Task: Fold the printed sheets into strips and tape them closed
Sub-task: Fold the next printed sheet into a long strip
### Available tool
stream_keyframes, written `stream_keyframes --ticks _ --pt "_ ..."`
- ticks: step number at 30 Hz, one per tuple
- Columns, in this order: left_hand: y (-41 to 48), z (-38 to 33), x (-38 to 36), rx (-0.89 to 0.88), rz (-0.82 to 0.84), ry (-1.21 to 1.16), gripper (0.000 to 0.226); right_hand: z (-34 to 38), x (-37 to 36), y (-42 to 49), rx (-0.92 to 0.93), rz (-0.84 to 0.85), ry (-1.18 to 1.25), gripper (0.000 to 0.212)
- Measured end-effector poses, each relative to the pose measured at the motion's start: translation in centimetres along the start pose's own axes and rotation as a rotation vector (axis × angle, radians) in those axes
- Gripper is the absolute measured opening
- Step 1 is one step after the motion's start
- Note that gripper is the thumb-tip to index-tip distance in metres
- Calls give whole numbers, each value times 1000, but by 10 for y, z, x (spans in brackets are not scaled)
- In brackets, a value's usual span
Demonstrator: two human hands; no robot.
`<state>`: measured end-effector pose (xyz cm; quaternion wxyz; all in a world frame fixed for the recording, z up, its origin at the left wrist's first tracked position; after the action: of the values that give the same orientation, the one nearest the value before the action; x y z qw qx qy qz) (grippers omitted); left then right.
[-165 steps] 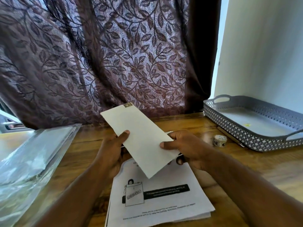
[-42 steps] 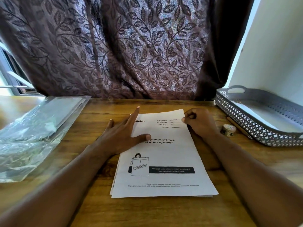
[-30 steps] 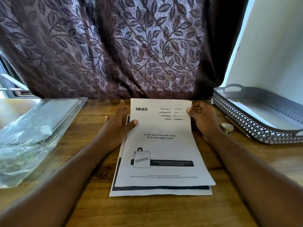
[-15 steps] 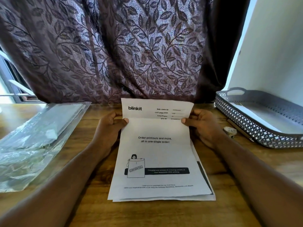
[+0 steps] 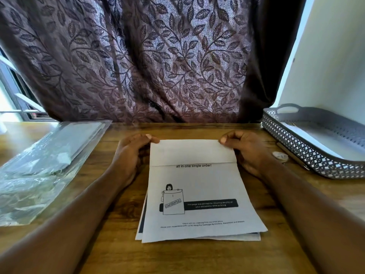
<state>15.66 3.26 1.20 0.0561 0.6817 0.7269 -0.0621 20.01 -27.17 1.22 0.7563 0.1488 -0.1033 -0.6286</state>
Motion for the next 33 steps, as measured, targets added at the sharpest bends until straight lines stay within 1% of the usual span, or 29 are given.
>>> stream_keyframes --ticks 1,2,4,6,8,11,12,14,16,18,21,25,28,30,33 --pt "0 0 -2 -9 8 32 10 0 0 1 21 0 -28 8" --pt "1 0 -4 -20 14 70 11 1 -1 1 34 -8 -54 14" --pt "2 0 -6 -37 6 148 22 7 0 0 57 -40 -100 19" --pt "0 -4 -4 -84 -51 255 20 16 -3 -2 91 -44 -214 20" --pt "-1 -9 -2 -144 -113 366 16 28 -5 -2 160 -45 -448 16" --pt "-7 -22 -4 -262 -189 514 9 57 -23 -6 341 -52 -925 11" --pt "-10 -26 -7 -305 -202 549 6 65 -34 -9 397 -47 -1003 12" --pt "-18 -33 -17 -389 -204 603 4 77 -57 -17 493 -22 -1045 14" --pt "-28 -40 -27 -476 -204 639 4 82 -81 -25 550 34 -1070 15" --pt "-37 -47 -37 -550 -187 657 10 85 -102 -33 593 85 -1123 16" --pt "-47 -52 -49 -625 -121 652 16 90 -124 -42 668 116 -1162 16" --pt "-51 -55 -54 -671 -89 670 13 91 -127 -41 655 149 -1244 16" --pt "-48 -53 -52 -641 -97 679 10 90 -119 -38 644 159 -1249 17" --pt "-48 -54 -49 -636 -114 690 24 87 -111 -34 616 175 -1289 20" --pt "-42 -55 -36 -590 -161 651 30 82 -90 -23 521 194 -1277 21"
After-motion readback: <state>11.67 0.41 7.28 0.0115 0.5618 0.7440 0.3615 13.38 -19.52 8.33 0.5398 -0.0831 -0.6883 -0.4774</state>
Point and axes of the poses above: each hand's wrist, its own y-axis towards the middle knuckle, its own x-axis out of the back of the hand, z = x × y, the point moved 10 cm from there along y, towards the middle knuckle, and after that the axes turned 11 degrees about x, right-handed, at the moved point
